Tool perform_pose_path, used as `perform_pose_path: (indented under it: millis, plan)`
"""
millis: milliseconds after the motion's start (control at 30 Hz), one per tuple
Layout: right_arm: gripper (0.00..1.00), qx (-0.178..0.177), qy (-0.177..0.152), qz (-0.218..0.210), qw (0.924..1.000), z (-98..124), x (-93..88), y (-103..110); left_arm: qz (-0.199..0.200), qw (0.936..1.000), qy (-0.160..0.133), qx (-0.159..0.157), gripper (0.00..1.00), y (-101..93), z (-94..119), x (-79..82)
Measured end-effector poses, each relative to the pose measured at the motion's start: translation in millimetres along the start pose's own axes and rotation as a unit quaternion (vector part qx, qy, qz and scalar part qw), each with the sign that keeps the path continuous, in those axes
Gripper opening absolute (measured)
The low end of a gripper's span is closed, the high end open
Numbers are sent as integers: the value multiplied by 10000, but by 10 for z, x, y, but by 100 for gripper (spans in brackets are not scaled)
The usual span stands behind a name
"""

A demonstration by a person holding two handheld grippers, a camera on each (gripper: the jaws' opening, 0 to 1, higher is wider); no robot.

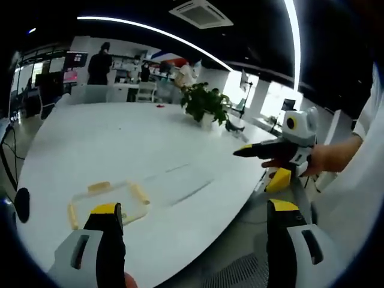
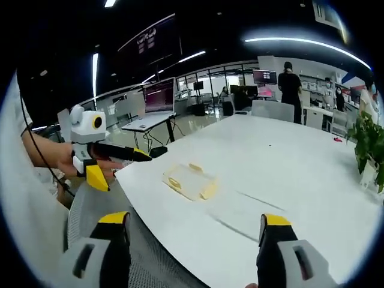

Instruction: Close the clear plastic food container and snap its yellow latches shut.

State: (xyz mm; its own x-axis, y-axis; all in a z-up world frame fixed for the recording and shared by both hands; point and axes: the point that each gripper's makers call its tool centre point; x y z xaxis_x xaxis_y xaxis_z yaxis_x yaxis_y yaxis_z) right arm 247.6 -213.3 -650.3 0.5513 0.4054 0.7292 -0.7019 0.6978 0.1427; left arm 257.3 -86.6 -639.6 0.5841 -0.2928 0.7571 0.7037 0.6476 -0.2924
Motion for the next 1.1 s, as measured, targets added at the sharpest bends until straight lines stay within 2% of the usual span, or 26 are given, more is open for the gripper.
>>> perform_pose_path:
  millis: [133,433,700,1100]
  plan:
    - [89,52,109,107,9999,-81,35,45,-28,10000,21,10,99,81,18,11]
    - [87,154,-27,236,9996,-218,240,121,-74,9999,55,67,99,205,90,12]
    - [86,161,-27,286,9995,-321,350,91,46,9999,7,125,98,357,148,9]
    - [85,137,19,380,9992,-467,466,87,-56,9999,40,120,98,574,164,78]
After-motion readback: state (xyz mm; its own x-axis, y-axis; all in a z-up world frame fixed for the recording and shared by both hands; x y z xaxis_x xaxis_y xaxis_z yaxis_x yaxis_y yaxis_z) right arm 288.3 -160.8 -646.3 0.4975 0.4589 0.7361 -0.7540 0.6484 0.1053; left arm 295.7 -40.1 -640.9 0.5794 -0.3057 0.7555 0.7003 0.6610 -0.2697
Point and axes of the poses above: the point that each gripper's makers call its tool centre point, and the gripper's own axes: z roughly backward along the fingers, y roughly to its left, x roughly out of its top, and after that the axes turned 13 degrees about y, right-handed
